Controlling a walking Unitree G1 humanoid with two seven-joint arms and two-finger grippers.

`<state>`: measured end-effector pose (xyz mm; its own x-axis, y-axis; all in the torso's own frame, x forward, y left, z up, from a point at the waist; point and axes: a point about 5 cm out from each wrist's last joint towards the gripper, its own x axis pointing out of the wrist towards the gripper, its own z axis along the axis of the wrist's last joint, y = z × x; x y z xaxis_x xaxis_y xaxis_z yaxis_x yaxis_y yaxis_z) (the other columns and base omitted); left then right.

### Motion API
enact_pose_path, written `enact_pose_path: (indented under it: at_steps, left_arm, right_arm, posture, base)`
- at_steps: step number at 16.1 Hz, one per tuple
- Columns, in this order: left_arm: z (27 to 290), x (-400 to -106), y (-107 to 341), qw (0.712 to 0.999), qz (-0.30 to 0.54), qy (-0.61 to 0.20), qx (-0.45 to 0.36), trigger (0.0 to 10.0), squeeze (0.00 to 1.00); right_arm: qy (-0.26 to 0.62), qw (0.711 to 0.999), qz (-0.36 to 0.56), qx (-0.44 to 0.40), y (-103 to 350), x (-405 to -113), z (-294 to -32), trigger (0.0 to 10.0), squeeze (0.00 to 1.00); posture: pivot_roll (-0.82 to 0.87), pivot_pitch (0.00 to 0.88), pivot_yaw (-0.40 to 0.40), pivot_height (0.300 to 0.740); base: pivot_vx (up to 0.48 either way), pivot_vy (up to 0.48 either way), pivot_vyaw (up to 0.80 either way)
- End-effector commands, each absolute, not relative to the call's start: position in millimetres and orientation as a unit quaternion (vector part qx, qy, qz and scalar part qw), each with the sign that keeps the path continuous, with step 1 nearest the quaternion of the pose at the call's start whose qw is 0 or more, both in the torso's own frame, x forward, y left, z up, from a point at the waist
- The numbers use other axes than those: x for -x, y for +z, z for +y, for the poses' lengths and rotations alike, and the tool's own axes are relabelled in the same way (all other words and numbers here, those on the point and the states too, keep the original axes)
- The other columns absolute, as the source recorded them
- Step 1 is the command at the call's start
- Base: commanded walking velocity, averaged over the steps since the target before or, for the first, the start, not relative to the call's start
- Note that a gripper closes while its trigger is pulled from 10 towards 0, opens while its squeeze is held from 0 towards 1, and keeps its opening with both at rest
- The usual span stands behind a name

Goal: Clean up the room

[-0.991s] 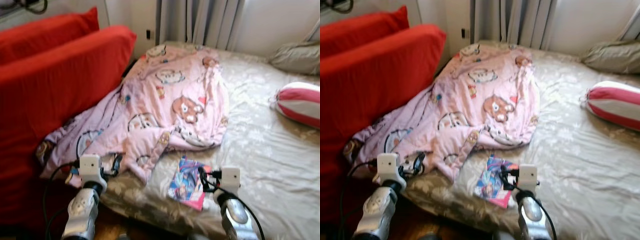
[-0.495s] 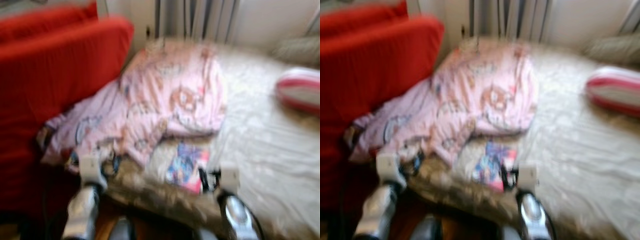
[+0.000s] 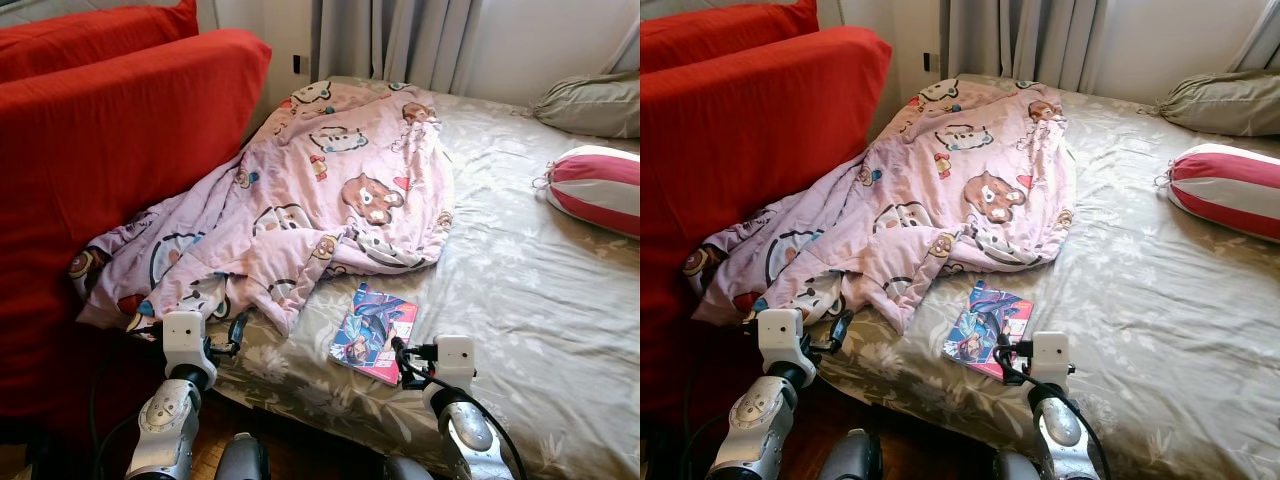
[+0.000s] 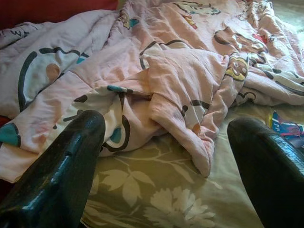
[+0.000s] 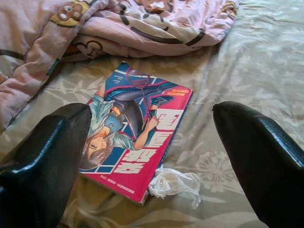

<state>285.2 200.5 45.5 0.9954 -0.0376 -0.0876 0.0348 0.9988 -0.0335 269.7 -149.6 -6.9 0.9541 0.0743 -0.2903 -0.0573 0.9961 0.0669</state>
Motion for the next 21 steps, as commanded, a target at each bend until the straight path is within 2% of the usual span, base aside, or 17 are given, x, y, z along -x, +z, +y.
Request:
enact_pose_path:
  at_steps: [1, 2, 15, 18, 21]
  left_arm:
    - [200.1, -284.6, 43.2, 0.998, 0.053, -0.018, 0.02, 10.0, 0.0]
    - [199.7, -284.8, 43.1, 0.998, 0.054, -0.019, 0.02, 10.0, 0.0]
    - [198.8, -285.5, 45.3, 0.998, 0.048, -0.023, 0.022, 10.0, 0.0]
    - [196.8, -284.8, 48.3, 0.999, 0.035, -0.027, 0.027, 10.0, 0.0]
    - [195.9, -283.8, 49.4, 0.998, 0.034, -0.034, 0.026, 10.0, 0.0]
  right_arm:
    - [0.037, 0.989, 0.142, -0.022, -6.0, -269.3, -149.4, 10.0, 0.0]
    - [0.035, 0.989, 0.142, -0.025, -5.9, -269.3, -149.6, 10.0, 0.0]
    - [0.012, 0.987, 0.16, -0.026, -9.8, -267.5, -153.4, 10.0, 0.0]
    - [-0.026, 0.973, 0.219, -0.069, -21.2, -264.8, -161.7, 10.0, 0.0]
    - [-0.046, 0.968, 0.228, -0.092, -19.8, -269.7, -167.9, 10.0, 0.0]
  posture:
    - [0.03, 0.072, -0.04, 0.64]
    - [0.03, 0.071, -0.041, 0.64]
    - [0.03, 0.079, -0.038, 0.64]
    - [0.04, 0.091, -0.035, 0.64]
    - [0.05, 0.105, -0.033, 0.64]
  base:
    - [0.0, 0.0, 0.77]
    - [0.266, 0.0, 0.76]
    - [0.301, 0.0, 0.0]
    - [0.0, 0.0, 0.0]
    - [0.0, 0.0, 0.0]
